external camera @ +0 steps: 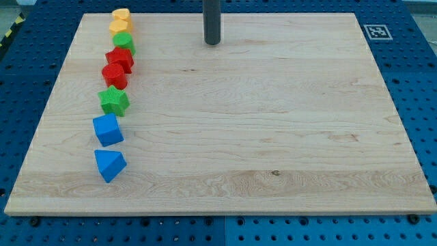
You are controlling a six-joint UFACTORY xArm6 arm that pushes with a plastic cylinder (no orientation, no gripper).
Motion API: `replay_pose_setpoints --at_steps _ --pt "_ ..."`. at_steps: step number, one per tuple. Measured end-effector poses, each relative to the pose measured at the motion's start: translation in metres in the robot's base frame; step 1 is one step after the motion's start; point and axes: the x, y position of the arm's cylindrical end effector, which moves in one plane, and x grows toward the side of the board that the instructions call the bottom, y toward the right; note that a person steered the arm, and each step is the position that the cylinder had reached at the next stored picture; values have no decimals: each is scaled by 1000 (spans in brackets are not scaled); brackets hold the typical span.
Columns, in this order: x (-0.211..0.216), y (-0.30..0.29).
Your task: Point your arm at the yellow heart
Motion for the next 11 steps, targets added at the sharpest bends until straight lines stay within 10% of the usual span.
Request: replay_pose_setpoints --at_steps 3,11 --pt "-72 -58" --pt "-85 -138"
